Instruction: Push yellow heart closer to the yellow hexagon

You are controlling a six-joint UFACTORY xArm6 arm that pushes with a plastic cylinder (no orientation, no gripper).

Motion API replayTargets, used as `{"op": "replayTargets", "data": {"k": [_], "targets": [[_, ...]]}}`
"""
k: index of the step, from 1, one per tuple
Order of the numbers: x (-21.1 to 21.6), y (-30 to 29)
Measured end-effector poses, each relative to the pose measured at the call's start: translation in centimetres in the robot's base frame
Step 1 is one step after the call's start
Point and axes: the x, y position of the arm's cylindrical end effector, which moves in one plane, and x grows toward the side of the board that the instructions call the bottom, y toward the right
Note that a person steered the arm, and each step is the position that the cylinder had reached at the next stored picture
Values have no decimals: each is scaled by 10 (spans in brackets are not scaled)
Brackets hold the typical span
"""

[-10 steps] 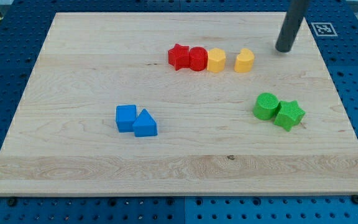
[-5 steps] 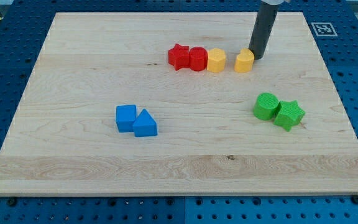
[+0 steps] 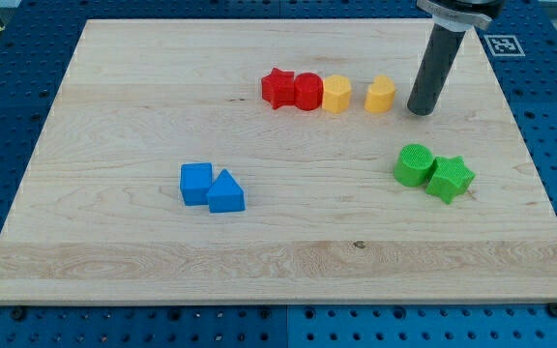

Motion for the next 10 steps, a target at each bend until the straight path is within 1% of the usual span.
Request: {"op": "replayTargets", "data": {"k": [1, 6, 7, 8, 10], "targets": [[-18, 0], [-20, -35], [-20, -28], [-14, -11], [26, -16]]}}
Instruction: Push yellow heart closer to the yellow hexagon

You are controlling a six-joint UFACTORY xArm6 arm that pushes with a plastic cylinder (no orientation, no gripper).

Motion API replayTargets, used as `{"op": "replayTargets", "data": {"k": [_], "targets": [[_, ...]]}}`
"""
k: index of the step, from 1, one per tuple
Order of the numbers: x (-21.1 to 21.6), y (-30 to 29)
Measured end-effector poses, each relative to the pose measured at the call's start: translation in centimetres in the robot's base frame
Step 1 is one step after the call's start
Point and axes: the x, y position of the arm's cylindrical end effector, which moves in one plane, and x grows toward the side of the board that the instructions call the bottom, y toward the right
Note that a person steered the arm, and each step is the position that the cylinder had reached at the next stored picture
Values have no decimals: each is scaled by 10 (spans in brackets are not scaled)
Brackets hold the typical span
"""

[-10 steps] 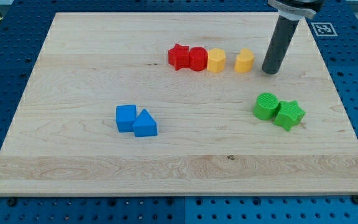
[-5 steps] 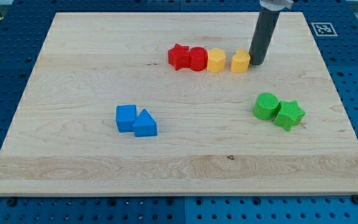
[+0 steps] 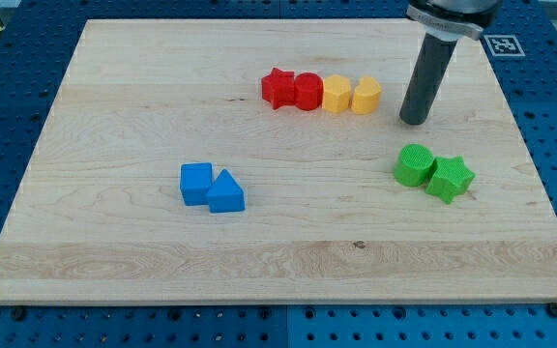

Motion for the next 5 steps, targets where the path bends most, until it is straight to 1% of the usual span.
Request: {"op": "replayTargets", "data": {"k": [1, 3, 4, 5], "targets": [[-1, -20], [-20, -49], [-22, -49], [-17, -31]]}}
